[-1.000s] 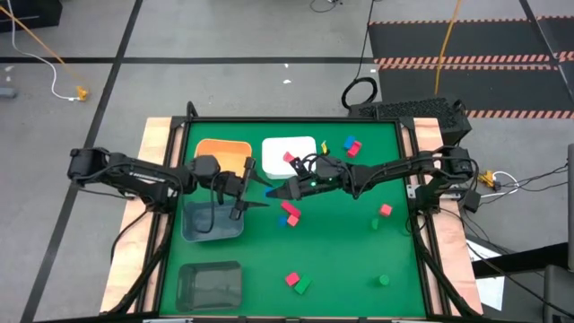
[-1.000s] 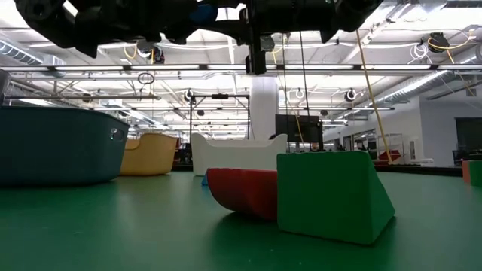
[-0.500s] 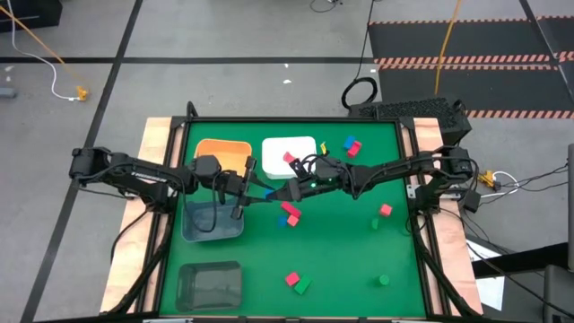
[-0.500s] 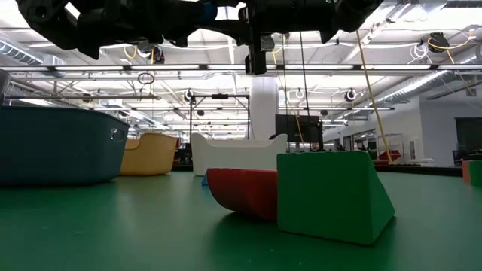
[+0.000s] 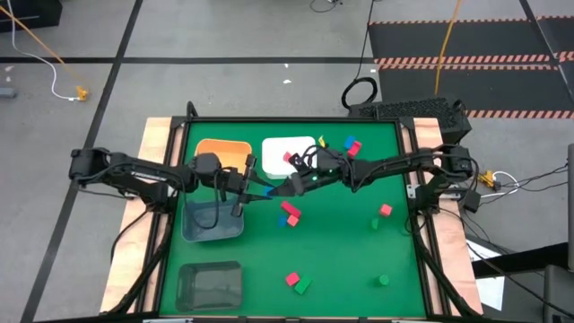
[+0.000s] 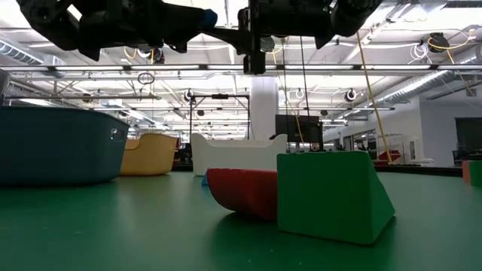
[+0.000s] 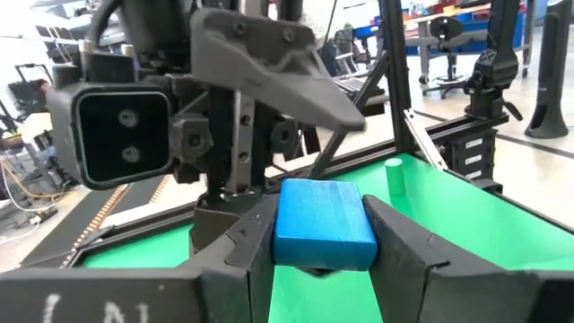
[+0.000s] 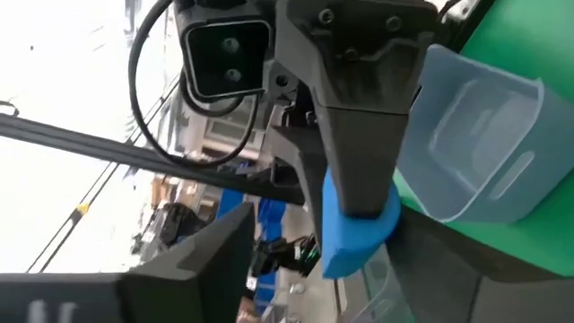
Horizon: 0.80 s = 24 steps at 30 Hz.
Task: Sort & place blocks by color
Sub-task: Put the bottom left blue block into the yellow bin
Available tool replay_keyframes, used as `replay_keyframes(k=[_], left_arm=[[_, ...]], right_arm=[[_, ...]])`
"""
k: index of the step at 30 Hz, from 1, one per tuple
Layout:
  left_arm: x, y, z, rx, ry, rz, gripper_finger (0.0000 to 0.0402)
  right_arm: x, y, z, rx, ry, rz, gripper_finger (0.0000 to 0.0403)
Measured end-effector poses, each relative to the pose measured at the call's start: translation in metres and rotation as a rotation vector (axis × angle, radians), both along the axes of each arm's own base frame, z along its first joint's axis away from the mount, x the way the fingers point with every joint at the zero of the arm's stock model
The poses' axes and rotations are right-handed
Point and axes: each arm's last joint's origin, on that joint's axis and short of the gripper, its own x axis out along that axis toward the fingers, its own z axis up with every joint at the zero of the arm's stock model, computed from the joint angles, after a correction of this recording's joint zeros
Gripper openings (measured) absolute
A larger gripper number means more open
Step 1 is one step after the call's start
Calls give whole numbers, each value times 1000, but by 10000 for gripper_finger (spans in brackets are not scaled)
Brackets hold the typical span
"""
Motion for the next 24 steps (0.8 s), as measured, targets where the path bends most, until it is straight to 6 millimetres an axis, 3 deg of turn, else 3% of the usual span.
replay_keyframes(k=[4, 10, 19, 24], left_arm=[[-6, 10, 8, 4, -28, 63, 134], [-26, 33, 20, -16, -7, 177, 134], [-59, 57, 9, -64, 269, 417, 134], [-75, 65, -3, -111, 445, 629, 134]], right_arm=[[-2, -12, 0, 42, 14, 28, 256], [-5, -35, -1, 32, 22, 14, 253], [-13, -67, -4, -15, 36, 2, 247], [-17, -74, -15, -101, 105, -6, 247]])
